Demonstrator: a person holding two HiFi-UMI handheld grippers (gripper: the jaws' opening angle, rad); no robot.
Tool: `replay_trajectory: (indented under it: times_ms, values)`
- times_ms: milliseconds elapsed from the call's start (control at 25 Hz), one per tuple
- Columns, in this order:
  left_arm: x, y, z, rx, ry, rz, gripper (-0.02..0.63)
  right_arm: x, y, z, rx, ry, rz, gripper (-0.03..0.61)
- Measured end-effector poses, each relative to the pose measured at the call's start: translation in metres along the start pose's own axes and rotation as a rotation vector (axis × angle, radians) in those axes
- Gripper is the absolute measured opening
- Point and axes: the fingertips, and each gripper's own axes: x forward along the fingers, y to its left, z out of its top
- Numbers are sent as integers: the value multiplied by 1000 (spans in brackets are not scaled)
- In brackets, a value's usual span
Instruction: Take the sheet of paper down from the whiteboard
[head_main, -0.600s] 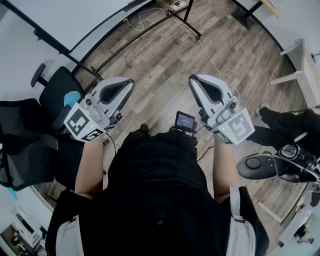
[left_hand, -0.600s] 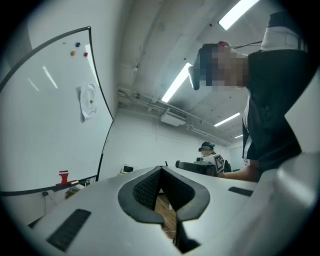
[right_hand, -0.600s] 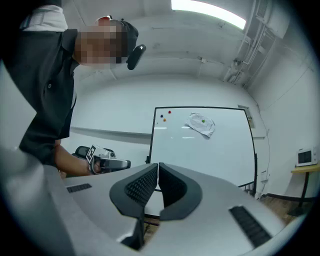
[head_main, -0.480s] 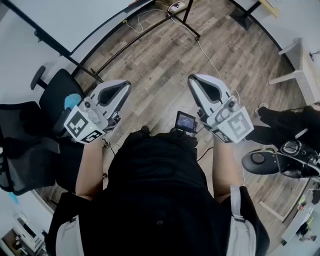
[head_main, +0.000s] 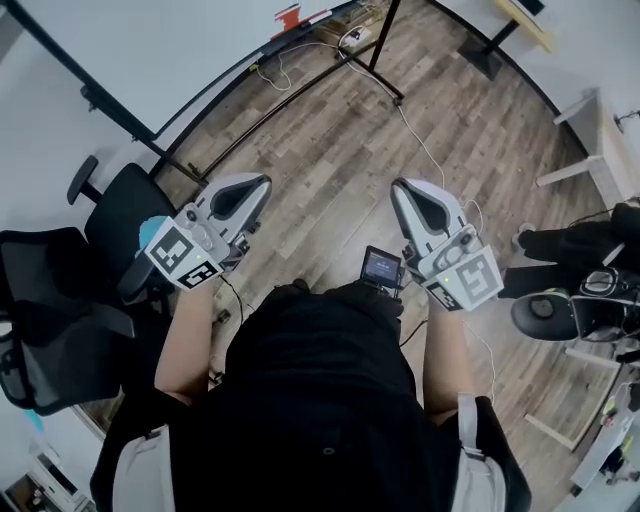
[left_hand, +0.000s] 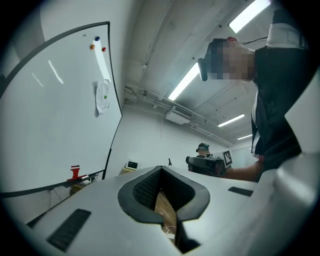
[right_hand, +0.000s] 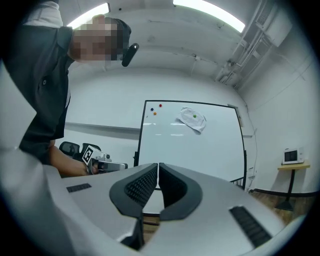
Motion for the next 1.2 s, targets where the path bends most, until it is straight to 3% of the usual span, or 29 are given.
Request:
replay_trajectory:
  times_ms: [120, 320, 520, 760, 960, 1200]
  values:
    - [8, 11, -4, -44, -23, -21, 11, -3, -8, -11, 23, 37, -6, 21]
    - [37, 24, -11, -36, 2, -62, 11, 6, -41, -30, 75, 80, -9, 21]
    - [85, 42, -24, 6, 89, -63, 11, 34, -81, -38, 67, 64, 91, 21]
    - [163, 92, 30, 68, 41, 30, 11, 79, -169, -19, 71, -10, 221, 21]
    - [225, 113, 85, 213, 25, 138, 11, 94, -244, 27, 84, -93, 314, 21]
    - [267, 135, 109, 352, 113, 247, 11, 122, -315, 32, 32, -118, 386, 21]
